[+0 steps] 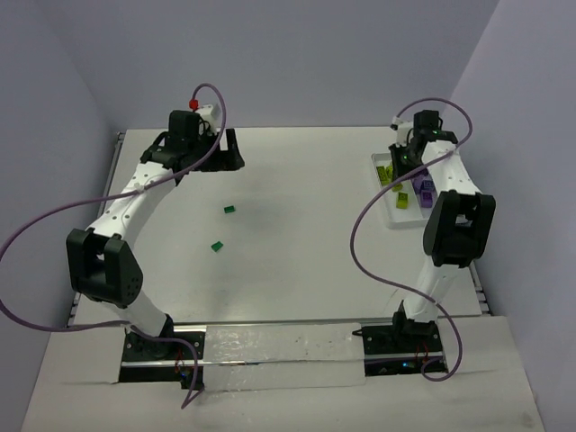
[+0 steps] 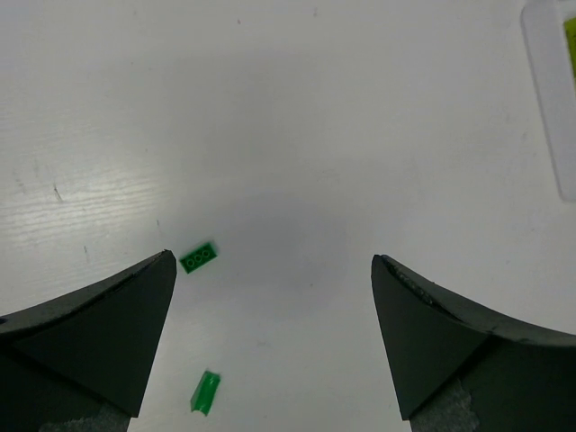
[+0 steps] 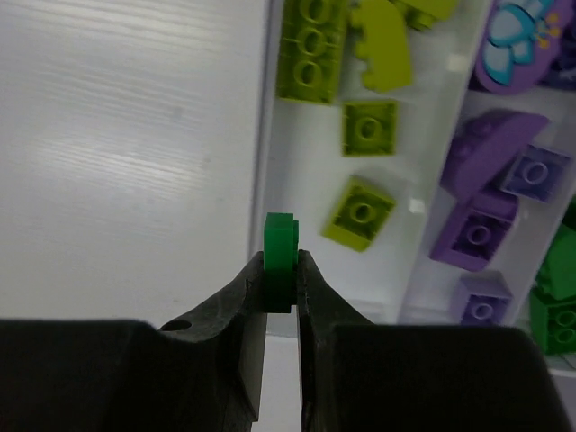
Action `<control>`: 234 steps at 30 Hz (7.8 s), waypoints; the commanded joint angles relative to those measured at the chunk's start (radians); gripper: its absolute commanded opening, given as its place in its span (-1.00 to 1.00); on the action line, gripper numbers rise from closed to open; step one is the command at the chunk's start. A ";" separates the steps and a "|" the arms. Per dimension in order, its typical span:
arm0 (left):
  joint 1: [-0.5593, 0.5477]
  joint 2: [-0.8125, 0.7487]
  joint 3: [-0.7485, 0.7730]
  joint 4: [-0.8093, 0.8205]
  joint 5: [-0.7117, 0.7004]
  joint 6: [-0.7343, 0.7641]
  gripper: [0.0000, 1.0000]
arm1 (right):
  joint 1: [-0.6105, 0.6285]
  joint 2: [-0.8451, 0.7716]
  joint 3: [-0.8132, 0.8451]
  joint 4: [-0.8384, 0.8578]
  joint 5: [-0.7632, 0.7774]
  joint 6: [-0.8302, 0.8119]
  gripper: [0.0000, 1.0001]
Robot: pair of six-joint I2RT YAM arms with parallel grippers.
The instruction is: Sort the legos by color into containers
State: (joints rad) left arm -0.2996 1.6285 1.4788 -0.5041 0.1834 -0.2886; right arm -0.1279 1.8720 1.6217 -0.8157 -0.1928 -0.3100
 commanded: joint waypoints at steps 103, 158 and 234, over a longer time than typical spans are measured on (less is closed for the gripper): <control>0.054 0.331 -0.153 -0.021 0.296 1.151 -0.66 | 0.110 -0.056 0.211 -0.224 -0.299 0.065 0.82; -0.258 -0.085 -0.162 0.140 0.296 0.532 0.98 | 0.432 -0.068 -0.132 0.287 -0.988 0.561 -1.00; 0.083 -0.053 -0.491 -0.162 0.169 0.789 0.41 | 0.015 -0.120 0.102 0.052 -0.015 0.069 0.79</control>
State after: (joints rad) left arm -0.1913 1.5818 0.9898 -0.7614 0.3933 0.5389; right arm -0.1112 1.7927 1.7333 -0.7502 -0.1883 -0.2597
